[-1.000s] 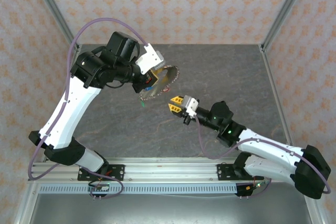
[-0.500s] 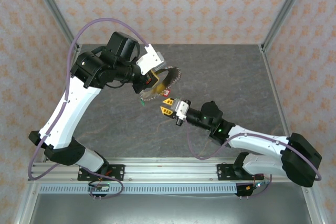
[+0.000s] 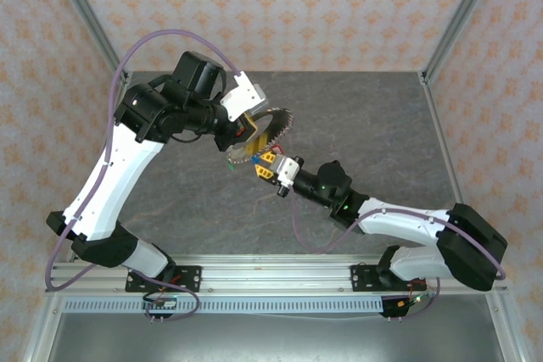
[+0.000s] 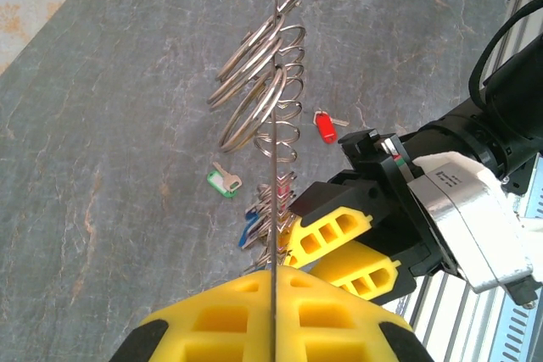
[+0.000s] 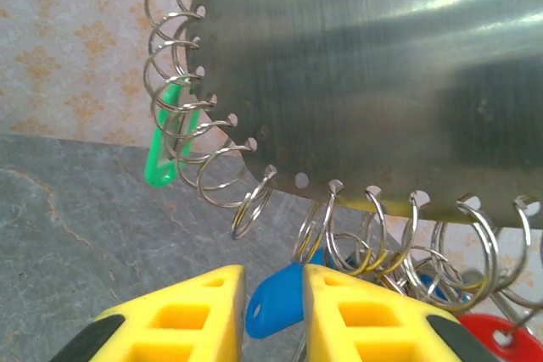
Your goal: Put the keys on the keyring
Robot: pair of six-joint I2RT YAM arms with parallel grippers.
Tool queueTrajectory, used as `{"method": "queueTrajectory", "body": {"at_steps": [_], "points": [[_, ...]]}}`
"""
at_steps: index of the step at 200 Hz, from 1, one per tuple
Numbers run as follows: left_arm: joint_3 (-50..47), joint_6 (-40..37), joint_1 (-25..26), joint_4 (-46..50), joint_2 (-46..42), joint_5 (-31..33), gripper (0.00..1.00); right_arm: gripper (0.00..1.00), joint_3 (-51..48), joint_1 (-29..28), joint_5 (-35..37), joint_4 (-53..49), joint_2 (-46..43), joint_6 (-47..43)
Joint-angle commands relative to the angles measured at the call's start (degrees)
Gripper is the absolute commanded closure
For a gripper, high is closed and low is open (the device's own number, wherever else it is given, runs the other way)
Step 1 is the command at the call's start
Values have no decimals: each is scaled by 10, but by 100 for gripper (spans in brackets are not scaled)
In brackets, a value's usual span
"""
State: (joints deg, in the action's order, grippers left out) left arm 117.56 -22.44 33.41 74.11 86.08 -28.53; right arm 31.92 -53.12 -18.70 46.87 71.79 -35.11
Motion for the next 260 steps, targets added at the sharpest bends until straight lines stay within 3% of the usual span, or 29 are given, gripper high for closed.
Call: {"method": "queueTrajectory", "body": {"at_steps": [1, 95, 171, 260], "points": [[-2, 4, 6, -24, -19, -15, 100, 76, 10, -4, 19, 42, 6, 12], [-6, 9, 7, -22, -25, -12, 100, 78, -17, -4, 47, 86, 10, 38], [-6, 15, 7, -30, -27, -13, 100, 80, -26, -4, 12, 84, 7, 34], [-2, 16, 7, -28, -28, -14, 100, 81, -27, -4, 42, 73, 12, 13]]}}
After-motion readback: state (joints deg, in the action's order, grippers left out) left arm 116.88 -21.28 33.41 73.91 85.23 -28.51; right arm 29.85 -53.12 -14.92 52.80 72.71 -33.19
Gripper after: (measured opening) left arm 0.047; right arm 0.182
